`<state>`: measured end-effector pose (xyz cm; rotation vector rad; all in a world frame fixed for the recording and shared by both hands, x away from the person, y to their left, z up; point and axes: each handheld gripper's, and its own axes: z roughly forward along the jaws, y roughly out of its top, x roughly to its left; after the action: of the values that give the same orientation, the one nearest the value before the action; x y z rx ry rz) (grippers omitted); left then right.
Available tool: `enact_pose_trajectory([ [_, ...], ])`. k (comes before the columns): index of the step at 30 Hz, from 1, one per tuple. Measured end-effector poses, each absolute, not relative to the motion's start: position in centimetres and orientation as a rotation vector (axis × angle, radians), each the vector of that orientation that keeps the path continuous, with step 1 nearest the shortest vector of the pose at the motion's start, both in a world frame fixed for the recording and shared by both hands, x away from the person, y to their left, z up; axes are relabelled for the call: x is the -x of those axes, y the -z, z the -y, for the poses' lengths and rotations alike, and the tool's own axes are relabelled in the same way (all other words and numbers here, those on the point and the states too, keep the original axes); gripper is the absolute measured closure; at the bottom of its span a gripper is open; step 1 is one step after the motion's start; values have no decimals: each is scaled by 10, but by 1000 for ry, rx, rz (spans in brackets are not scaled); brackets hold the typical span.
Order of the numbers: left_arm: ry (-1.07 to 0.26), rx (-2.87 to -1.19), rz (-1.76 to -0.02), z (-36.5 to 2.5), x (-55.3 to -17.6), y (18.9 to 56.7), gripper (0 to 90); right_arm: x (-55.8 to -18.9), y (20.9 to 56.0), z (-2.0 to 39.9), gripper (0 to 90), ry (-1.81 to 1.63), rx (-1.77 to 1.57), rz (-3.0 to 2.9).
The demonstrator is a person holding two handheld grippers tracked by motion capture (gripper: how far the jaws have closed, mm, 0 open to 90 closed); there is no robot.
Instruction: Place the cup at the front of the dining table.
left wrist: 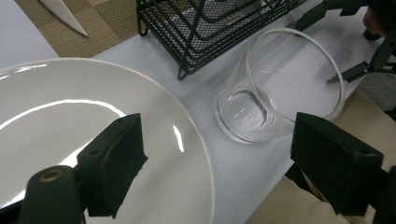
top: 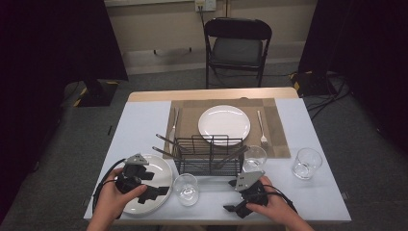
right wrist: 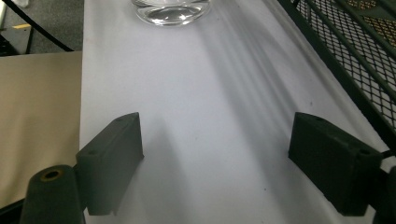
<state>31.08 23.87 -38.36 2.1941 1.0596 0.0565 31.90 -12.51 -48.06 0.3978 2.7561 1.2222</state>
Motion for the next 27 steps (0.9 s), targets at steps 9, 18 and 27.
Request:
enact_pose_trajectory([
  [9, -45, -2198, -1045, -229, -314, 383, 170, -319, 481, 125, 161, -1223, -398, -2756],
  [18, -22, -2209, -1039, -218, -317, 388, 170, -319, 481, 125, 161, -1222, -397, -2757],
  [27, -24, -2223, -1051, -213, -319, 394, 185, -319, 481, 125, 161, -1222, -398, -2756],
])
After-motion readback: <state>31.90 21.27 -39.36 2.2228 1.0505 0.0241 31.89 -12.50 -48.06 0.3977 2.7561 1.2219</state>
